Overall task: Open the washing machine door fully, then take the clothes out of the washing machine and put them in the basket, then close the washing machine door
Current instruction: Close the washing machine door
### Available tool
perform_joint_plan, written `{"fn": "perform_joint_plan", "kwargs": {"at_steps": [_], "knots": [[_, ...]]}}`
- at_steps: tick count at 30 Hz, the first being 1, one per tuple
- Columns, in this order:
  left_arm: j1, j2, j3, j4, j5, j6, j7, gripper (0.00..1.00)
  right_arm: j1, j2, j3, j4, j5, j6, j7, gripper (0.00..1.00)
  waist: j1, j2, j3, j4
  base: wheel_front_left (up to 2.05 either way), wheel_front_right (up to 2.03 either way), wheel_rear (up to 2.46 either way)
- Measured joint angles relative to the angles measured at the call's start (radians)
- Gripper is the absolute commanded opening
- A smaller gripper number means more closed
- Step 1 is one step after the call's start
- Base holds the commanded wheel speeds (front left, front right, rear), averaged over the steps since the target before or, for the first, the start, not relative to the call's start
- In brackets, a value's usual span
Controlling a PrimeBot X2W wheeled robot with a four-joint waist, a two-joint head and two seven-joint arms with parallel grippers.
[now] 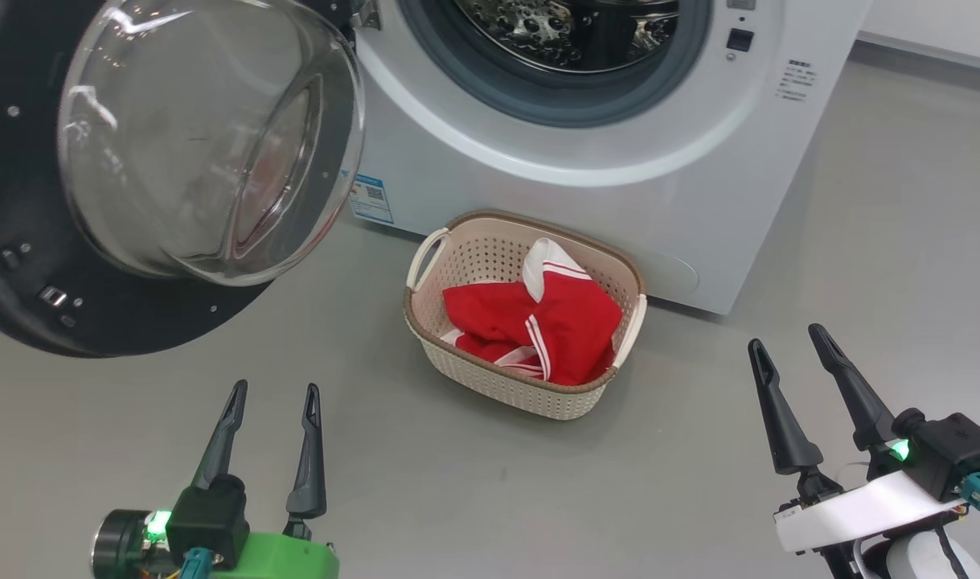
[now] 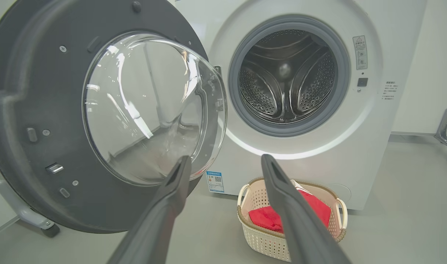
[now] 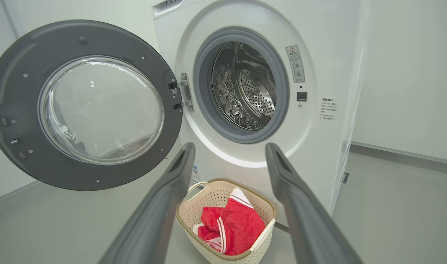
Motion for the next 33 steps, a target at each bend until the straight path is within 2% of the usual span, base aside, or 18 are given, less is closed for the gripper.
{"fn": "perform_joint_plan", "kwargs": {"at_steps": [10, 16, 33], "knots": [[0.010, 0.000, -0.017, 0.000, 0.000, 0.000, 0.000, 1.00, 0.020, 0.007, -0.027, 0.000, -0.007, 0.000, 0.000, 1.00, 0.0000, 0.0000, -0.011, 0.141, 0.00, 0.00, 0.00], [0.028, 0.002, 0.031, -0.008, 0.000, 0.000, 0.000, 1.00, 0.020, 0.024, 0.019, 0.001, -0.014, 0.000, 0.000, 1.00, 0.0000, 0.0000, -0.025, 0.205, 0.00, 0.00, 0.00], [0.044, 0.002, 0.043, -0.031, 0.000, 0.000, 0.000, 1.00, 0.018, 0.024, 0.032, 0.011, -0.021, 0.000, 0.000, 1.00, 0.0000, 0.0000, -0.038, 0.226, 0.00, 0.00, 0.00]]}}
